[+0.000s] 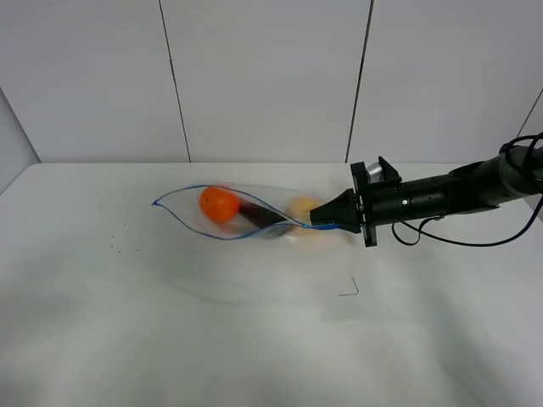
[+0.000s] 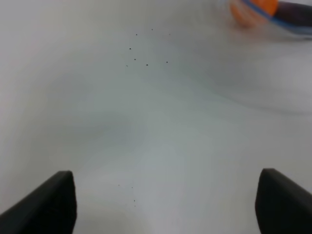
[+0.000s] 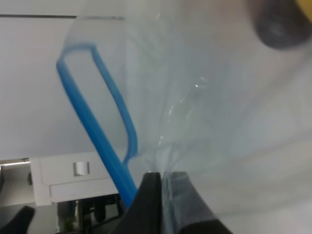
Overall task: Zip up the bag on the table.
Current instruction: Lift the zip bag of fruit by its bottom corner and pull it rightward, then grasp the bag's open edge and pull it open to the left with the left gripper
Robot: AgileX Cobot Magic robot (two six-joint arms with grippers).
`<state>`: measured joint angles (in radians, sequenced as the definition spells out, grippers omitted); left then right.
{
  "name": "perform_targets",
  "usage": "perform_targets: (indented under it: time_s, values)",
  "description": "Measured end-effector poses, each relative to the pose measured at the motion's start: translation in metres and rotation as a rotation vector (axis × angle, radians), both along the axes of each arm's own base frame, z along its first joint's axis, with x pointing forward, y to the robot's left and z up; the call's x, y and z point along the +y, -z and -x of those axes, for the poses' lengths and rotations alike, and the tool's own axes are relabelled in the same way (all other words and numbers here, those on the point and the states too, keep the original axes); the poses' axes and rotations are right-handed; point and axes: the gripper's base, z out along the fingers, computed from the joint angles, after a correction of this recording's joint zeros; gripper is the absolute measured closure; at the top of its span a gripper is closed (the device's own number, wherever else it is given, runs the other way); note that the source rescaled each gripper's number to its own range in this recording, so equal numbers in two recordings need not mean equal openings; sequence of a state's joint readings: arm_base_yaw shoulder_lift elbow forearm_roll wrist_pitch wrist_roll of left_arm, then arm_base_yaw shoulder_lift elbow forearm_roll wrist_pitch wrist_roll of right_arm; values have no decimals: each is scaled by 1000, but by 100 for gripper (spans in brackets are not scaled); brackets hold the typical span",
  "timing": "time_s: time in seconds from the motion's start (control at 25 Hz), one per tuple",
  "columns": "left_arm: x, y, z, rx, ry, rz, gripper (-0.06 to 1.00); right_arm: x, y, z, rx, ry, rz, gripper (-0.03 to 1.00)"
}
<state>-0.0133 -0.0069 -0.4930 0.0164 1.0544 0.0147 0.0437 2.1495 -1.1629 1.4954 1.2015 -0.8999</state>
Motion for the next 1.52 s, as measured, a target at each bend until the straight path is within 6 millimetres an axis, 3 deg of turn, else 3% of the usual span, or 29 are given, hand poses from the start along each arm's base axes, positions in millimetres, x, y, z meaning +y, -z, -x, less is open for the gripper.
perform_targets:
  time_s: [0.16, 1.12, 1.32, 1.52]
  values:
    - [0, 0, 0, 0, 0, 0, -6, 7, -3, 0, 2, 2, -18, 97]
    - [1, -3, 1, -15, -8, -10, -6, 7, -3, 0, 18, 10, -22, 97]
    - [0, -40, -11, -21, -4, 0, -6, 7, -3, 0, 18, 10, -22, 97]
    - [-1, -91, -53, 31, 23, -20, -6, 7, -3, 0, 18, 10, -22, 97]
